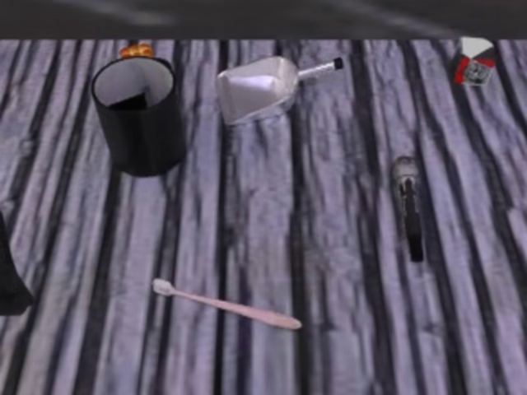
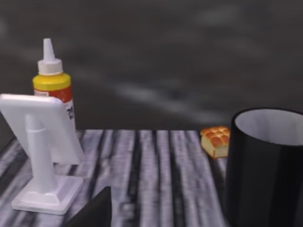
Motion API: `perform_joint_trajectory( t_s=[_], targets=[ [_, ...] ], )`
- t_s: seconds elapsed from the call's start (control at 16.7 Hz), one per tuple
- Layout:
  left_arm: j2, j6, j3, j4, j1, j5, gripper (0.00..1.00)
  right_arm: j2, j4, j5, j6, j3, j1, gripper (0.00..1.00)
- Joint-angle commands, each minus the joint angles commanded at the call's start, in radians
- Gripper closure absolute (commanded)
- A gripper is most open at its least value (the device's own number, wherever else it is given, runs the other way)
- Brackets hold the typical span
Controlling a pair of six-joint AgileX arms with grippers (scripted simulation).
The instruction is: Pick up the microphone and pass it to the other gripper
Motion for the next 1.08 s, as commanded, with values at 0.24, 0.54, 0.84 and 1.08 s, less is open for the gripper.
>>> perform_joint_trajectory(
  t_s=[0.24, 0.54, 0.84, 1.08],
  targets=[
    [0.000, 0.000, 0.000, 0.000, 0.000, 0.000, 0.00, 0.031, -0.018, 0.000, 0.008, 0.030, 0.009, 0.00],
    [0.000, 0.000, 0.000, 0.000, 0.000, 0.000, 0.00, 0.294, -0.165, 0.007, 0.071, 0.272, 0.068, 0.00],
    [0.000, 0.000, 0.000, 0.000, 0.000, 0.000, 0.00, 0.796, -0.410, 0.024, 0.167, 0.638, 0.155, 0.00],
    [0.000, 0.000, 0.000, 0.000, 0.000, 0.000, 0.00, 1.261, -0.626, 0.036, 0.249, 0.943, 0.232, 0.00]
  ],
)
